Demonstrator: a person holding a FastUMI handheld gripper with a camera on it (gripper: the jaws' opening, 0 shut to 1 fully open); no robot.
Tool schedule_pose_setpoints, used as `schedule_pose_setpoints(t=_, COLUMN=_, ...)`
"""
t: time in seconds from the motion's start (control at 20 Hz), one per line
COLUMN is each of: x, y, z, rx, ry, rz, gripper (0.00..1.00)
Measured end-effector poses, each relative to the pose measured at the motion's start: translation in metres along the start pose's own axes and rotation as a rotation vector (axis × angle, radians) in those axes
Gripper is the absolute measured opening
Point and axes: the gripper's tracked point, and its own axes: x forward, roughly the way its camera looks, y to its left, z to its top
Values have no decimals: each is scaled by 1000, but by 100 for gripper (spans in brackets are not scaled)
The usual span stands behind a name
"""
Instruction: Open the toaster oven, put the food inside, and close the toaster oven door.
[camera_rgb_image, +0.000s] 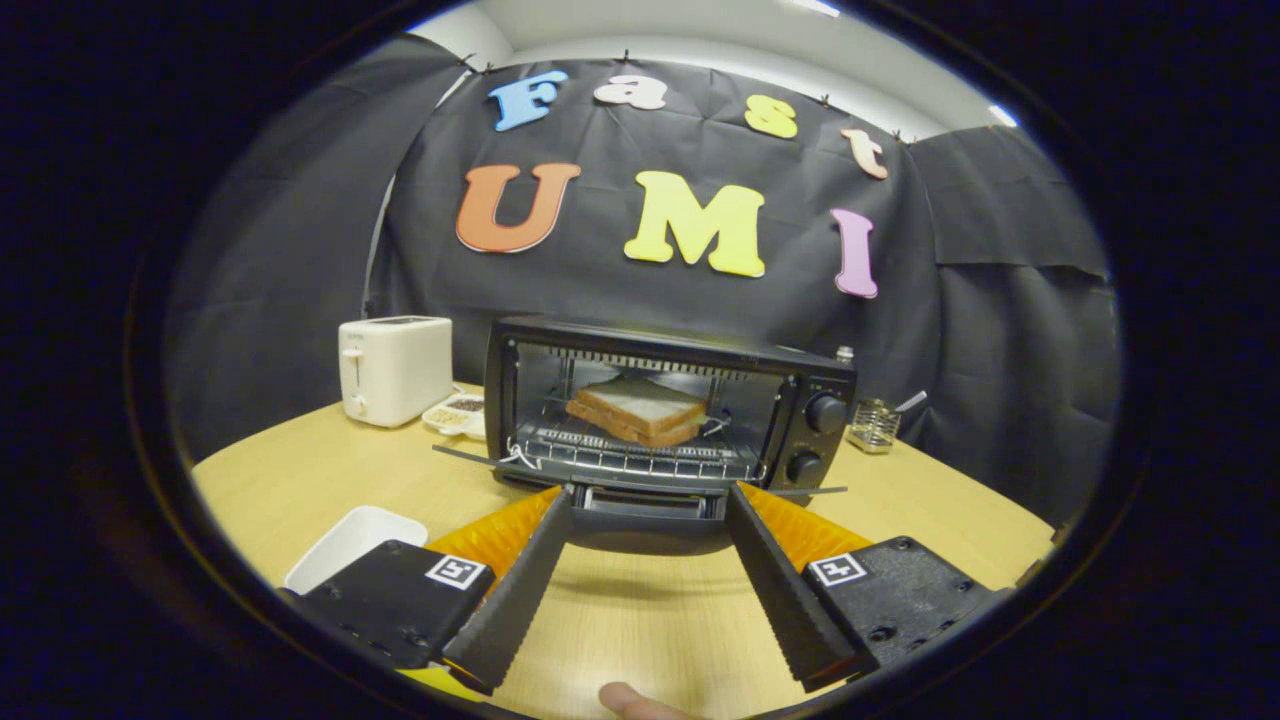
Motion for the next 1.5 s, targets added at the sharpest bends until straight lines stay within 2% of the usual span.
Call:
schedule_pose_setpoints(t=0.15, x=15, y=-1, z=33, rx=47, ry=22, rz=26, gripper=100)
schedule_pose_setpoints(t=0.25, x=24, y=-12, z=63, rx=63, ry=24, rz=5, gripper=100)
schedule_pose_setpoints(t=0.4, x=6, y=-23, z=128, rx=75, ry=-37, rz=-7, gripper=100)
schedule_pose_setpoints(t=0.5, x=-8, y=-28, z=149, rx=51, ry=-77, rz=-16, gripper=100)
schedule_pose_setpoints(t=0.6, x=-26, y=-19, z=131, rx=21, ry=-60, rz=6, gripper=100)
schedule_pose_setpoints(t=0.75, x=-44, y=-4, z=54, rx=-34, ry=57, rz=13, gripper=100)
schedule_pose_setpoints(t=0.8, x=-35, y=-2, z=26, rx=-31, ry=68, rz=6, gripper=100)
schedule_pose_setpoints(t=1.0, x=-18, y=1, z=-27, rx=68, ry=161, rz=7, gripper=100)
schedule_pose_setpoints(t=1.15, x=-1, y=-10, z=-39, rx=87, ry=185, rz=-31, gripper=100)
schedule_pose_setpoints(t=1.3, x=11, y=-5, z=-48, rx=83, ry=211, rz=-9, gripper=100)
schedule_pose_setpoints(t=1.5, x=21, y=-7, z=-31, rx=69, ry=189, rz=-15, gripper=100)
